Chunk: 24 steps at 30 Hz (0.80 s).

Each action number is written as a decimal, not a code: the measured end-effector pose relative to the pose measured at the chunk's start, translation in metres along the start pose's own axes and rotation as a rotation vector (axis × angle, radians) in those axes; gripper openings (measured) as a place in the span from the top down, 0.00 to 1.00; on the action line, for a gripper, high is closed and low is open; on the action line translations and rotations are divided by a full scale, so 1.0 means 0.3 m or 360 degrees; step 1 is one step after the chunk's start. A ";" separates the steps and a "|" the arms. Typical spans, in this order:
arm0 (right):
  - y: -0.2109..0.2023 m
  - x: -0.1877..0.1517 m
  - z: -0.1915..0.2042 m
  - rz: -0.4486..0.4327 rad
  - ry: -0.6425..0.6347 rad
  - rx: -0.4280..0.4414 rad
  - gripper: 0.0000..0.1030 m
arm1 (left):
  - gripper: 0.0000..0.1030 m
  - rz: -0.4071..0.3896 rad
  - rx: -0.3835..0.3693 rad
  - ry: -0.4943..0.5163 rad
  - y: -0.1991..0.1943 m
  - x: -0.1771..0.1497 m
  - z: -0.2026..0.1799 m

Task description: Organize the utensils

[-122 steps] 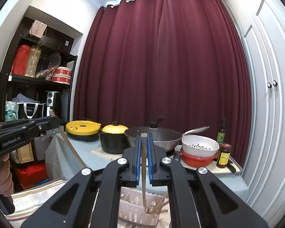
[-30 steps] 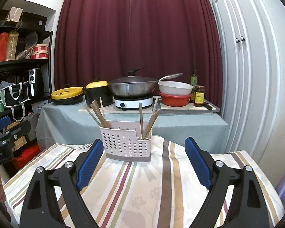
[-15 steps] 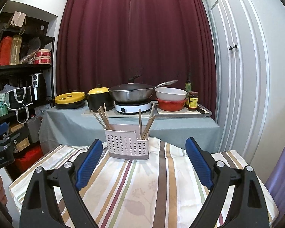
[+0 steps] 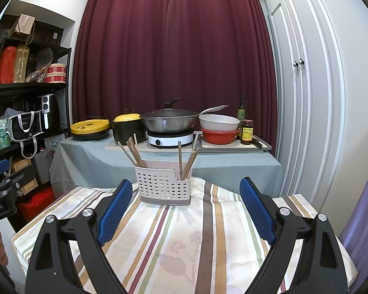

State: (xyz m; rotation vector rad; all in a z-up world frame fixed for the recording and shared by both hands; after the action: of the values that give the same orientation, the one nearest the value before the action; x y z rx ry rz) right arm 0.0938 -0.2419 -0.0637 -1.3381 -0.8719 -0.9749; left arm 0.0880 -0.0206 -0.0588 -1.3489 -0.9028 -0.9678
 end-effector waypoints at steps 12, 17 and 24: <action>-0.008 -0.003 -0.002 0.0000 0.0002 0.0004 0.16 | 0.04 0.0003 -0.0014 0.0000 -0.006 0.004 -0.015; -0.011 -0.003 0.000 -0.0003 0.0000 0.0005 0.16 | 0.04 0.0000 -0.0021 -0.0005 -0.007 0.003 -0.016; -0.015 -0.005 0.003 0.0000 -0.0004 0.0006 0.16 | 0.04 -0.0018 -0.0022 -0.0016 -0.017 0.007 -0.024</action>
State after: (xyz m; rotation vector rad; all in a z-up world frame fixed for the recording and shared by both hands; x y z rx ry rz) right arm 0.0893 -0.2409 -0.0634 -1.3360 -0.8752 -0.9714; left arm 0.0838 -0.0277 -0.0553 -1.3625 -0.9137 -0.9781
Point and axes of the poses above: each gripper's, at about its wrist camera, not at the fingertips, and y roughly the way its jaws point, z to its left, x to its top, the point moved 8 cm from there along y, roughly the way its jaws point, and after that the axes turned 6 degrees about z, right-handed, at the moved point
